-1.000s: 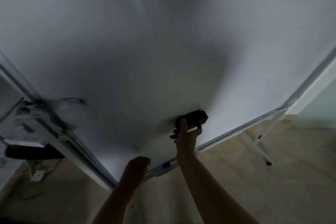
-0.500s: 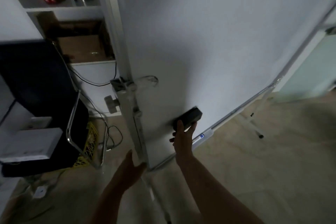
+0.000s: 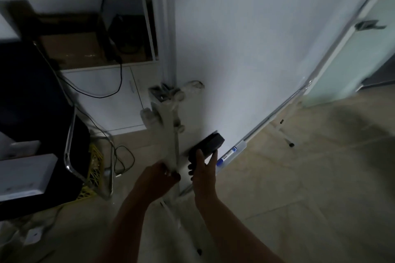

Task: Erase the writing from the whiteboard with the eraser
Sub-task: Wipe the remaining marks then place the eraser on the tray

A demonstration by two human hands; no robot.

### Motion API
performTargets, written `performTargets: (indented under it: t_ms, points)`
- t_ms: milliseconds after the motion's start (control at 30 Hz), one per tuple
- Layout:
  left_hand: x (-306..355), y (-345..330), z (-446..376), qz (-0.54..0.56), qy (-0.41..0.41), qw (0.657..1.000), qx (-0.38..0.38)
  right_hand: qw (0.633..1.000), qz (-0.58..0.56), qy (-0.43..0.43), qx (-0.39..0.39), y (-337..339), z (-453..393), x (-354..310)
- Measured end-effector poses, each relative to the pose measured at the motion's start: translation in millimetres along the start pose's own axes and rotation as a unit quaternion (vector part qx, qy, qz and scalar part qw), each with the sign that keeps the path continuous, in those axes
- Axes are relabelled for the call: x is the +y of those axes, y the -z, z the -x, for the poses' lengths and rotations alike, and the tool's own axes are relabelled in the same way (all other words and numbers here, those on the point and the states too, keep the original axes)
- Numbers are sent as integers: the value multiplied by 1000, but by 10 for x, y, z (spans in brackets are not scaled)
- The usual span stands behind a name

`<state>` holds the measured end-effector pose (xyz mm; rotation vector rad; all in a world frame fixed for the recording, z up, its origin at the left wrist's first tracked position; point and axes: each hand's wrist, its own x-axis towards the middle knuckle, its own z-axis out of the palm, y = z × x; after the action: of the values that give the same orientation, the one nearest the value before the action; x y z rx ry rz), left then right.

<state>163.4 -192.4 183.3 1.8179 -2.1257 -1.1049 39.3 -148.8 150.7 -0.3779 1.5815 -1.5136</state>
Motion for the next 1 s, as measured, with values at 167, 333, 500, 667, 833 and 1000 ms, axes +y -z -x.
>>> performTargets:
  t_ms: [167,333,500,667,833,1000]
  points:
    - [65,-52,26,-1,-14,1000,26,1000,23,-1,9,0,72,-80]
    - [243,-188,253,111,-21,981,157,971,65,227,24,-83,91,-718]
    - [601,23,399,265,-114,915,283,979,100,165,72,34,-24,-941]
    - [1001,276,479,353,-197,845,351,922,124,366,28,-42,165,-1563]
    - [1176,323,670,468,-244,782,332,913,166,365,80,12,81,-1900]
    - [1254,605,840,434,-315,725,432,842,270,465,54,98,141,-2186]
